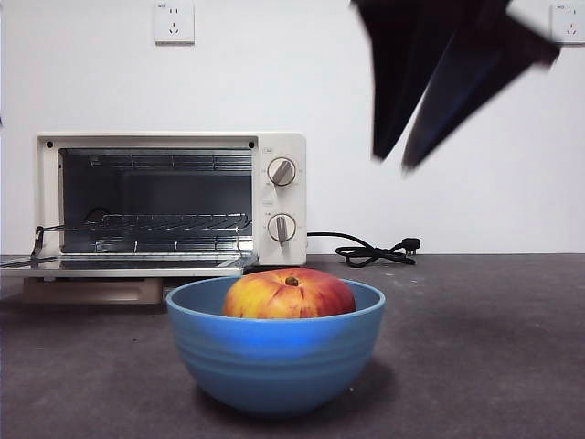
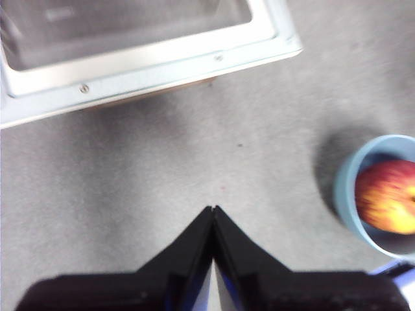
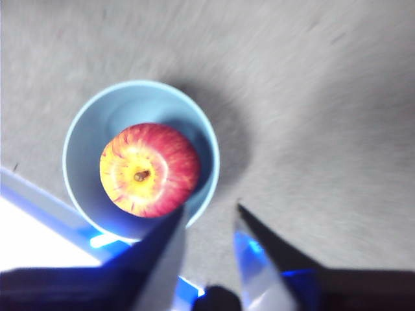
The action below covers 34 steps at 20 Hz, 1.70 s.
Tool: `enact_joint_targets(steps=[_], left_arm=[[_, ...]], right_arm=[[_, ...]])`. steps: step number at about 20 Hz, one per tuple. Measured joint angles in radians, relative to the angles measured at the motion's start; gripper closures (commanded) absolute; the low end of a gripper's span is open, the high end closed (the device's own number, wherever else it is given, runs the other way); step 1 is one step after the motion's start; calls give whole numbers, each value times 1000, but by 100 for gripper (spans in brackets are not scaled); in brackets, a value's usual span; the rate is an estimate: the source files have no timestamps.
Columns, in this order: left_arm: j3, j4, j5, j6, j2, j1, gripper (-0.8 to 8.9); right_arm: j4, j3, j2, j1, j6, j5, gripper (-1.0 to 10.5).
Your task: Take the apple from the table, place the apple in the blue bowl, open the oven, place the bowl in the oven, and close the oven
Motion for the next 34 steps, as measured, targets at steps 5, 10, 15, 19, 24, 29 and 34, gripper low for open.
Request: enact_joint_targets(steps=[5, 10, 15, 19, 24, 29, 34], left_arm=[[0, -53, 76, 0, -171, 0, 819], [0, -90, 135, 0, -241, 0, 819], [0, -132, 142, 0, -243, 0, 819], [0, -132, 142, -1, -243, 0, 819], [0, -132, 142, -1, -243, 0, 819], [0, -132, 142, -1, -243, 0, 819], [0, -132, 142, -1, -243, 0, 819]], right_arm=[[43, 0, 111, -98, -72, -110, 778], [87, 0, 189, -112, -104, -164, 778], [116, 0, 252, -112, -106, -167, 778], [148, 0, 298, -112, -106, -167, 781], [172, 0, 319, -112, -106, -175, 875], [181, 0, 321, -112, -106, -178, 961], [162, 28, 328, -112, -79, -174, 958]])
